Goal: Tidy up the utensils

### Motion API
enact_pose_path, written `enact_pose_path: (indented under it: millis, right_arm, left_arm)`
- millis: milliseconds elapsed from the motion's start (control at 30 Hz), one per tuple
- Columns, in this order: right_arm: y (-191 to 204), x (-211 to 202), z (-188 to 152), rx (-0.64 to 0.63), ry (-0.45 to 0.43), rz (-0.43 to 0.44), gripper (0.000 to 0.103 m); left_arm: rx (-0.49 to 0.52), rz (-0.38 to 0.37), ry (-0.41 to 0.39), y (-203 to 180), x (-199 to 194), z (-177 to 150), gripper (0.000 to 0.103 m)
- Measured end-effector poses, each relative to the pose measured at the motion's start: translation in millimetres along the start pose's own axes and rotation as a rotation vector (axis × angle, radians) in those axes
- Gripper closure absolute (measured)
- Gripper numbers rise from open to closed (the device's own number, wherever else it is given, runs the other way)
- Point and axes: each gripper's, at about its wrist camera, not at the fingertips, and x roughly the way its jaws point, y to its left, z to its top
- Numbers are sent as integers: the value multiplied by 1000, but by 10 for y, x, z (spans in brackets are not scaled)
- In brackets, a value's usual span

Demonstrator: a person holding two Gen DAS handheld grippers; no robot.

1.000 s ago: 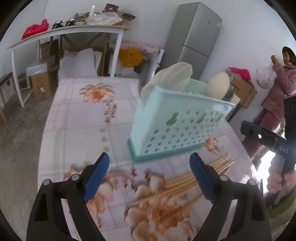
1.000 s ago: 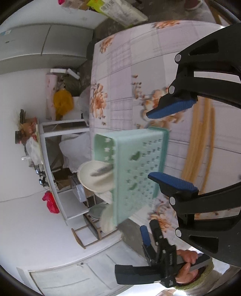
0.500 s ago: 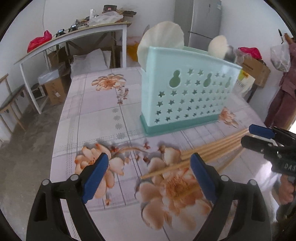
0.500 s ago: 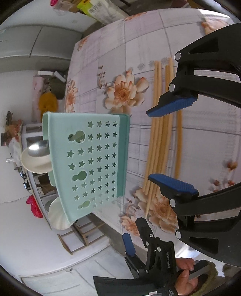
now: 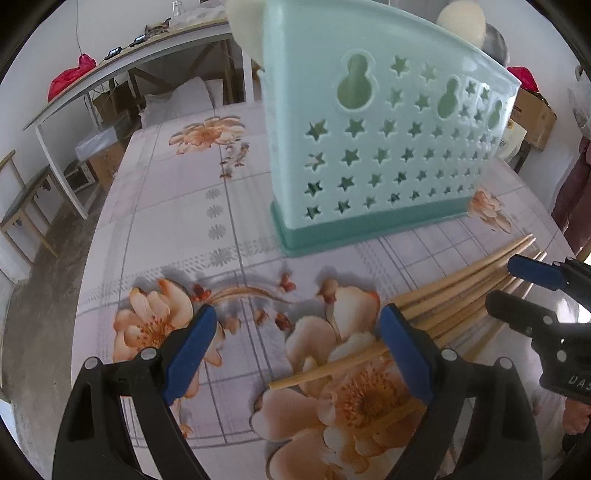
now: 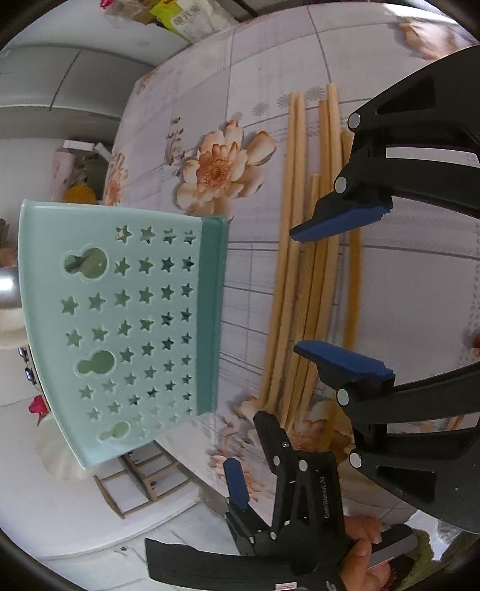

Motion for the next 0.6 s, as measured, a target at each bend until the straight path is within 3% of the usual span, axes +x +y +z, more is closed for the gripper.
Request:
enact_pose_path:
  millis: [400,600]
  right_arm:
    - [51,-73,-177,-32,-22,-22,50]
    - [83,-85,-222,-45,-48,-27,46]
  left_arm:
    - [21,-4,-9,-133,-149,-236,15]
    - [6,2,-10,-110,-163,-259,10]
